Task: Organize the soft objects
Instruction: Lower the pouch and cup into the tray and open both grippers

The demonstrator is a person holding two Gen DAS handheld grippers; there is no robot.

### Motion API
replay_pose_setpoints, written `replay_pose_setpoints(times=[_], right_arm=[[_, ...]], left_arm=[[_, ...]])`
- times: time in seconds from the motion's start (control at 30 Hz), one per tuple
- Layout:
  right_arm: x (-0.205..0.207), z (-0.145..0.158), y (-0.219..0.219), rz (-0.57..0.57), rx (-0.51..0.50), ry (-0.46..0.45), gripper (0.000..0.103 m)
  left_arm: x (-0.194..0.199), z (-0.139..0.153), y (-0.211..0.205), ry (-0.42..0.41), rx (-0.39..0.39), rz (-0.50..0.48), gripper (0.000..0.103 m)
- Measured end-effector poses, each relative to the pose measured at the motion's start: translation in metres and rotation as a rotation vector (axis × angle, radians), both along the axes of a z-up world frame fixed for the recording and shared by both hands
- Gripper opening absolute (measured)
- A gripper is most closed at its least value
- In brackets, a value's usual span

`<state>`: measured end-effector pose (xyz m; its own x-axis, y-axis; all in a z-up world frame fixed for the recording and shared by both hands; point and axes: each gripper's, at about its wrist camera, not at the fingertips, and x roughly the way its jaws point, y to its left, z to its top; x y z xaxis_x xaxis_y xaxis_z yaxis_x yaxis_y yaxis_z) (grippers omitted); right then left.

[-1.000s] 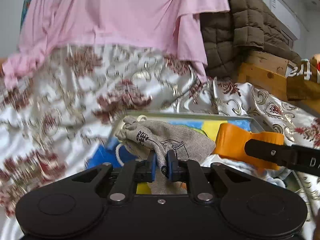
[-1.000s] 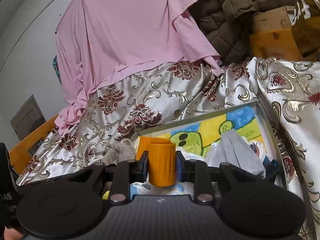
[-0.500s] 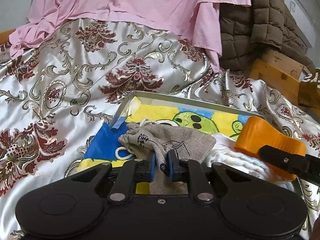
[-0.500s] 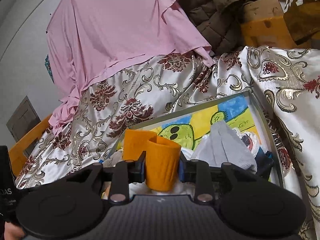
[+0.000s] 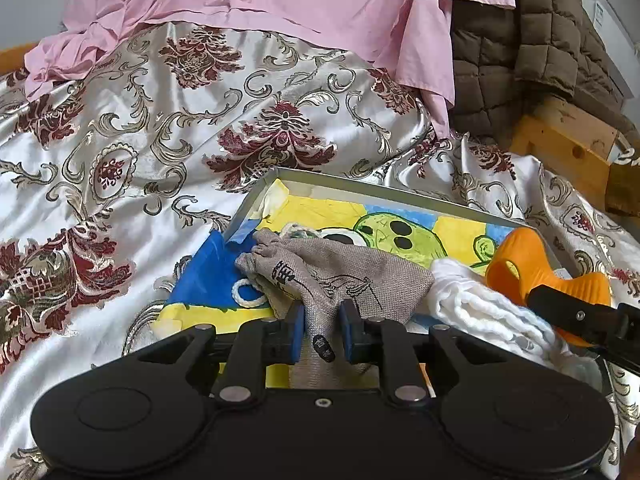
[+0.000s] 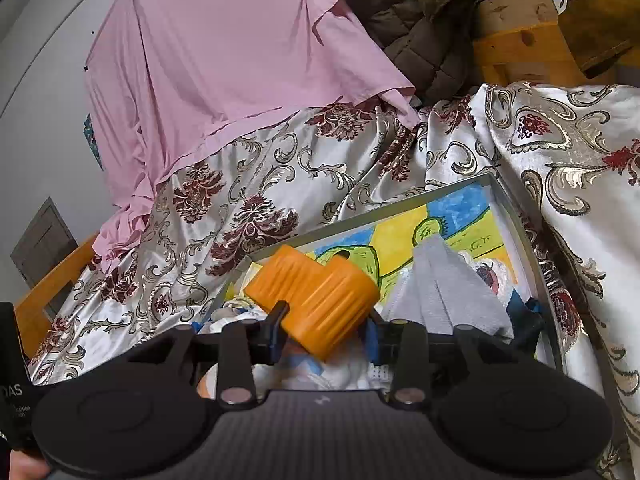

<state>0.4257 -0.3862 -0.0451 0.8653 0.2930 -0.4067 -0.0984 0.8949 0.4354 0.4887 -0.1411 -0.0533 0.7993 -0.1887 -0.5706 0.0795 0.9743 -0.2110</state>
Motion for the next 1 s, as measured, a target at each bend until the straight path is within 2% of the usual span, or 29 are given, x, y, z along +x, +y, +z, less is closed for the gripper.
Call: replay_pose_setpoints(times=[0.33, 0.57, 1.0], right_arm=[[0.0, 0.001, 0.001, 0.016, -0.001, -0.006, 0.054], [-0.003, 0.005, 0.003, 0.025, 0.017, -0.024, 0.063], [-0.02, 0.023, 0.008, 0.001, -0.025, -0.052, 0.085]], left_arm=[[-0.003, 0.002, 0.0, -0.013, 0.008, -0.007, 0.029], [-0.006, 0.004, 0.002, -0.017, 0.001, -0.003, 0.043], [-0.023, 0.023, 0.01, -0.06, -0.031, 0.014, 0.068]])
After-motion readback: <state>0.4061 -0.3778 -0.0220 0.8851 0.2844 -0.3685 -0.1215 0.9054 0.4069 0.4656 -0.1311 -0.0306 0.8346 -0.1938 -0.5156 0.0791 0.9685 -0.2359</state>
